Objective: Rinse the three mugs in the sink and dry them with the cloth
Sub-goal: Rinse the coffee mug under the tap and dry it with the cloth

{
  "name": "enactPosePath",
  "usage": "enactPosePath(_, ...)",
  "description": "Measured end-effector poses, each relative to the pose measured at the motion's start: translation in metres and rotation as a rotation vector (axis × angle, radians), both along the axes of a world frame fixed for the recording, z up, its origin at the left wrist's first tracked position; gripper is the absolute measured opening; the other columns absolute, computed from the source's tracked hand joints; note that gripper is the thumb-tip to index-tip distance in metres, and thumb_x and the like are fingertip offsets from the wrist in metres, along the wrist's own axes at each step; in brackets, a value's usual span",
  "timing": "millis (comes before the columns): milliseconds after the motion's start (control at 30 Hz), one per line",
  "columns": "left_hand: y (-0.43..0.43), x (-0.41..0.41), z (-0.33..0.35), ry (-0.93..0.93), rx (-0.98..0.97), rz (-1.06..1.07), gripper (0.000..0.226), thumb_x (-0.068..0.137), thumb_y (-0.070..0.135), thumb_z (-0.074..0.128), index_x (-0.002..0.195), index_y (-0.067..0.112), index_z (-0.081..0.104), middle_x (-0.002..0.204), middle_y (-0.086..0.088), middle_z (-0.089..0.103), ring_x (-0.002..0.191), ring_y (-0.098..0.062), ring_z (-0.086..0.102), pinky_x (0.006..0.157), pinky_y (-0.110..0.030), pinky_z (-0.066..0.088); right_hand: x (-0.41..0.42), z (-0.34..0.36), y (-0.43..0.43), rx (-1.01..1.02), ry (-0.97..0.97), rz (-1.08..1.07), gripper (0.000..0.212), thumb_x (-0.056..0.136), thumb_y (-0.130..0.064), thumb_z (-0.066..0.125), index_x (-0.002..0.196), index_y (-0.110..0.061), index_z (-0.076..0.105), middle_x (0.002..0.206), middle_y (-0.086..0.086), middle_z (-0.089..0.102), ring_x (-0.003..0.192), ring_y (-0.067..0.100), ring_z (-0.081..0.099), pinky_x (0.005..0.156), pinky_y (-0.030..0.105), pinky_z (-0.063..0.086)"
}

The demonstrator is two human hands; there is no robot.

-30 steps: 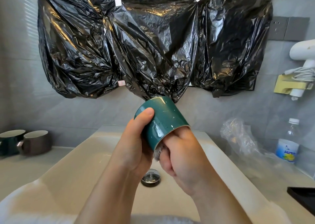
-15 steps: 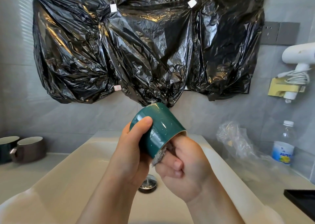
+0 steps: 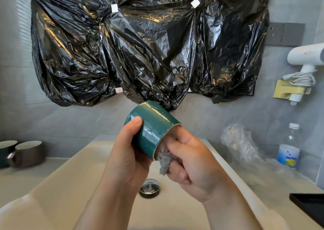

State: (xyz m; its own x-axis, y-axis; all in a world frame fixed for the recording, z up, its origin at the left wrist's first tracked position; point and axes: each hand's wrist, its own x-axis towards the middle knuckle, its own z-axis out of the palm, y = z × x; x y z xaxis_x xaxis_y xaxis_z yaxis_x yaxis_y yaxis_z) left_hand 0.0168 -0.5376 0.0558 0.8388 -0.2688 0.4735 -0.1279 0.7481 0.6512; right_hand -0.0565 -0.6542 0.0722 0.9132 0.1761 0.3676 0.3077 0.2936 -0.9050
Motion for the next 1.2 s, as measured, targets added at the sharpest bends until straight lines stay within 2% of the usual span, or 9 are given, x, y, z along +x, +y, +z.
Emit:
enactPosePath(100,-0.001,-0.004,0.003,-0.040,0.009,0.026,0.050,0.069,0.043,0.069,0.103,0.007,0.075,0.090,-0.018,0.071,0.071,-0.027,0.072,0.068,-0.041,0.060,0.001,0.002,0.012,0.431,0.062,0.222,0.033,0.082,-0.019,0.055,0.114,-0.017,0.064,0.064,0.008,0.051,0.027,0.001,0.034,0.026,0.011,0.025)
enactPosePath(200,-0.001,-0.009,0.005,-0.082,0.070,0.040,0.082,0.069,0.046,0.068,0.123,-0.014,0.054,0.081,-0.030,0.058,0.053,-0.033,0.062,0.055,-0.040,0.054,0.005,-0.001,0.019,0.415,0.033,0.131,0.025,0.090,-0.013,0.053,0.114,-0.017,0.060,0.059,0.002,0.051,0.028,0.001,0.034,0.026,0.013,0.026)
enactPosePath(300,0.006,-0.005,0.005,-0.116,0.163,0.075,0.086,0.064,0.040,0.072,0.133,-0.006,0.049,0.102,-0.032,0.058,0.080,-0.041,0.060,0.066,-0.044,0.053,0.008,-0.005,0.010,0.167,0.046,-0.127,0.041,0.098,0.000,0.043,0.087,-0.025,0.074,0.047,0.004,0.040,0.028,0.005,0.029,0.031,0.013,0.023)
enactPosePath(367,0.011,-0.002,0.003,-0.106,0.302,0.066,0.081,0.060,0.047,0.072,0.130,0.008,0.058,0.110,-0.020,0.068,0.093,-0.035,0.064,0.073,-0.046,0.057,0.009,-0.006,0.000,-0.144,-0.004,-0.343,0.036,0.099,-0.005,0.045,0.095,-0.029,0.072,0.049,0.001,0.046,0.033,0.006,0.034,0.035,0.016,0.029)
enactPosePath(533,0.003,-0.005,0.001,0.024,0.323,-0.023,0.035,0.065,0.048,0.077,0.092,0.026,0.081,0.102,-0.008,0.078,0.085,-0.022,0.074,0.067,-0.041,0.059,0.007,-0.011,-0.005,-1.057,-0.300,-0.786,0.030,0.092,-0.025,0.048,0.117,-0.030,0.063,0.097,-0.005,0.067,0.084,0.014,0.062,0.073,0.031,0.054)
enactPosePath(733,0.005,-0.007,0.007,-0.039,0.119,-0.023,0.042,0.077,0.036,0.067,0.103,0.004,0.069,0.078,-0.018,0.065,0.050,-0.027,0.065,0.042,-0.030,0.050,-0.001,-0.002,0.020,-0.102,0.008,-0.286,0.023,0.100,-0.007,0.047,0.096,-0.023,0.064,0.045,-0.003,0.041,0.035,0.007,0.033,0.039,0.022,0.021)
enactPosePath(933,0.003,-0.008,0.007,-0.058,0.038,0.020,0.035,0.078,0.038,0.061,0.091,0.008,0.076,0.085,-0.013,0.074,0.077,-0.026,0.072,0.069,-0.035,0.062,-0.003,0.004,0.026,0.551,0.130,0.216,0.027,0.082,-0.011,0.052,0.106,-0.023,0.057,0.068,0.000,0.058,0.027,0.001,0.034,0.024,0.011,0.024)
enactPosePath(1100,0.013,-0.003,0.012,-0.029,-0.149,0.014,0.036,0.080,0.037,0.064,0.097,0.008,0.075,0.091,-0.014,0.075,0.084,-0.028,0.073,0.074,-0.038,0.061,-0.003,-0.001,0.022,0.017,-0.056,0.059,0.036,0.095,-0.010,0.050,0.108,-0.034,0.074,0.076,0.009,0.062,0.030,0.002,0.035,0.029,0.013,0.026)
enactPosePath(1200,0.018,0.003,0.011,0.007,-0.173,-0.003,0.045,0.077,0.041,0.064,0.106,0.007,0.073,0.096,-0.014,0.075,0.087,-0.029,0.074,0.076,-0.038,0.062,-0.003,-0.003,0.019,-0.572,-0.346,-0.387,0.041,0.092,-0.022,0.049,0.118,-0.051,0.061,0.066,-0.014,0.061,0.045,0.003,0.050,0.045,0.014,0.043)
